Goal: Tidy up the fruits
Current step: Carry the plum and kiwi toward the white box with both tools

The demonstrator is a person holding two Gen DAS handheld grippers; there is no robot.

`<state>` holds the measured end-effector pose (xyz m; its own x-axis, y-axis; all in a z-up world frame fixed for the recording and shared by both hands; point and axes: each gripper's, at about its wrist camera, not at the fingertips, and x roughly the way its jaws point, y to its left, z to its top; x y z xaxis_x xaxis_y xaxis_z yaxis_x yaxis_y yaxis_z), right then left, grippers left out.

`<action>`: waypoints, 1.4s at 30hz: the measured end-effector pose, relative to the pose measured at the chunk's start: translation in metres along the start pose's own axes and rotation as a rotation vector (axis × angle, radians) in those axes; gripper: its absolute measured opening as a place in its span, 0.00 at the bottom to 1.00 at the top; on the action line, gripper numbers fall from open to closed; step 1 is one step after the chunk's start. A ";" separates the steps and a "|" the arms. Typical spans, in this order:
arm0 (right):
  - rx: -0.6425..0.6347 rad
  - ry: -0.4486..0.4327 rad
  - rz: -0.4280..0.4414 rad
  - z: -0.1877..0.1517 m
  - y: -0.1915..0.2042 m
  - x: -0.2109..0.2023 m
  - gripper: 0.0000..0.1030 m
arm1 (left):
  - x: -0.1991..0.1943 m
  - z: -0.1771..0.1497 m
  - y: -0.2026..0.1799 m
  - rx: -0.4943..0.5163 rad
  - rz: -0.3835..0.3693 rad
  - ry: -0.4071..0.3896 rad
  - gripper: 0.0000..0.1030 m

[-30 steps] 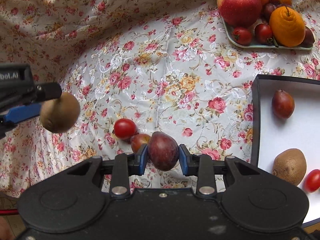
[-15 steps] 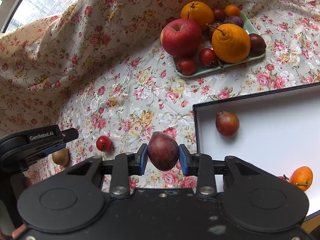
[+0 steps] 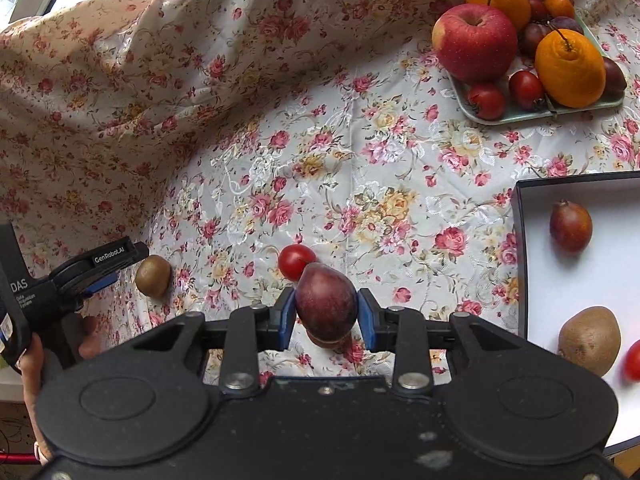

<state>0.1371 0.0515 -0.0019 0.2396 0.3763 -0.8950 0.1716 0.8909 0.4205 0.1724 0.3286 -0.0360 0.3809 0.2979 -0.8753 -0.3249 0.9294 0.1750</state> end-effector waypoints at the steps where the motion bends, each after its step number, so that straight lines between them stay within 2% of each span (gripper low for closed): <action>1: -0.004 0.004 0.000 -0.001 0.003 0.004 0.34 | 0.004 0.000 0.006 -0.003 -0.002 0.004 0.62; 6: -0.029 0.009 0.000 -0.005 0.019 0.018 0.34 | 0.021 0.000 0.022 -0.002 -0.080 0.034 0.62; 14: -0.099 0.021 -0.004 -0.015 0.049 0.040 0.34 | 0.041 -0.004 0.023 0.015 -0.156 0.068 0.64; 16: -0.115 0.027 -0.002 -0.017 0.056 0.045 0.34 | 0.045 -0.004 0.021 0.015 -0.164 0.073 0.66; 25: -0.173 0.031 -0.037 -0.023 0.065 0.056 0.34 | 0.070 -0.007 0.017 -0.011 -0.160 0.133 0.65; 27: -0.185 0.027 -0.044 -0.024 0.065 0.056 0.34 | 0.072 -0.007 0.017 -0.029 -0.178 0.138 0.60; 29: -0.197 0.021 -0.051 -0.025 0.065 0.054 0.34 | 0.072 -0.007 0.017 -0.046 -0.171 0.140 0.60; 33: -0.205 0.014 -0.052 -0.026 0.062 0.050 0.34 | 0.059 -0.006 0.010 -0.046 -0.138 0.132 0.59; 38: -0.192 -0.008 -0.043 -0.023 0.053 0.037 0.34 | 0.016 0.001 0.000 -0.086 -0.179 0.130 0.59; 42: -0.161 -0.034 -0.026 -0.016 0.038 0.019 0.34 | -0.029 0.002 -0.022 -0.073 -0.199 0.090 0.59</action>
<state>0.1328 0.0972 -0.0055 0.2700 0.3463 -0.8984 0.0237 0.9304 0.3657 0.1706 0.3000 -0.0136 0.3658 0.0865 -0.9267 -0.3145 0.9486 -0.0356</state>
